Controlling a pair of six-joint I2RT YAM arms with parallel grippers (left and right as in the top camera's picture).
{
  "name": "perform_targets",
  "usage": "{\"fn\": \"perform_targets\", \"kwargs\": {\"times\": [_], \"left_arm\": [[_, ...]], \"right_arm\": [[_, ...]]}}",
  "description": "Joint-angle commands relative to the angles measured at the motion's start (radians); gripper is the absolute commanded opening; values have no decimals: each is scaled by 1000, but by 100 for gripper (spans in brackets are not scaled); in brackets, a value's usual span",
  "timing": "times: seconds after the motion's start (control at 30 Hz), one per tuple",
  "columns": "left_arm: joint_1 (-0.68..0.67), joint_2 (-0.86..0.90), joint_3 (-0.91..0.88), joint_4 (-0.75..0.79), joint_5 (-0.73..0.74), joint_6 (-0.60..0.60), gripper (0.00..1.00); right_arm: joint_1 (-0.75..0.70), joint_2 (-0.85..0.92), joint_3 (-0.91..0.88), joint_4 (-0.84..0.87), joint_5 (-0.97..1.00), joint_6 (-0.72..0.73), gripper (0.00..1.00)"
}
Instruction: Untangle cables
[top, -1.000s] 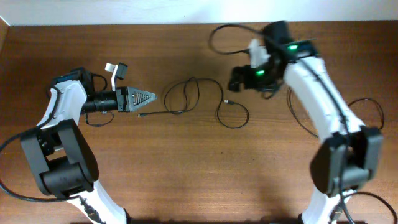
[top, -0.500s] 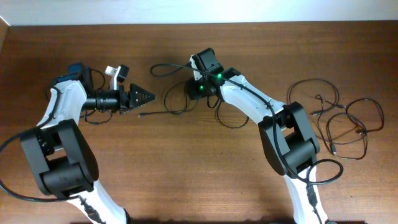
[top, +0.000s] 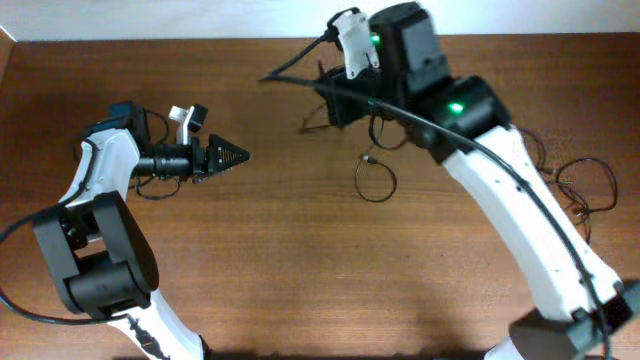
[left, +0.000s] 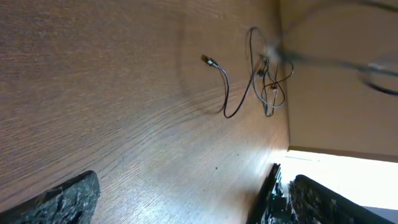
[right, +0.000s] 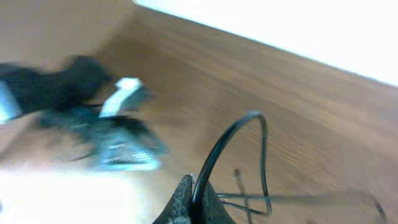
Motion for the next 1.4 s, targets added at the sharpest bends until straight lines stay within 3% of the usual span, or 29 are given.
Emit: {"fn": "perform_targets", "kwargs": {"times": [0.0, 0.13, 0.33, 0.6, 0.7, 1.0, 1.23, 1.37], "left_arm": [[6, -13, 4, 2, -3, -6, 99], [6, -13, 4, 2, -3, -6, 99], [6, -13, 4, 2, -3, -6, 99], [2, -13, 4, 2, -3, -6, 99], [2, -13, 4, 2, -3, -6, 99], [2, -13, 4, 2, -3, -6, 99], [2, -13, 4, 2, -3, -6, 99], [2, -13, 4, 2, -3, -6, 99]], "right_arm": [[5, -85, 8, 8, -261, -150, 4], [5, -105, 8, -31, -258, -97, 4], [5, -104, 8, -47, -459, -103, 4], [3, -85, -4, -308, -97, -88, 4], [3, -37, -35, -372, -89, -25, 4], [3, 147, -237, -369, -92, 37, 4], [3, 193, -321, -340, -22, 40, 5], [3, 197, -409, -254, -22, 114, 12]]}}
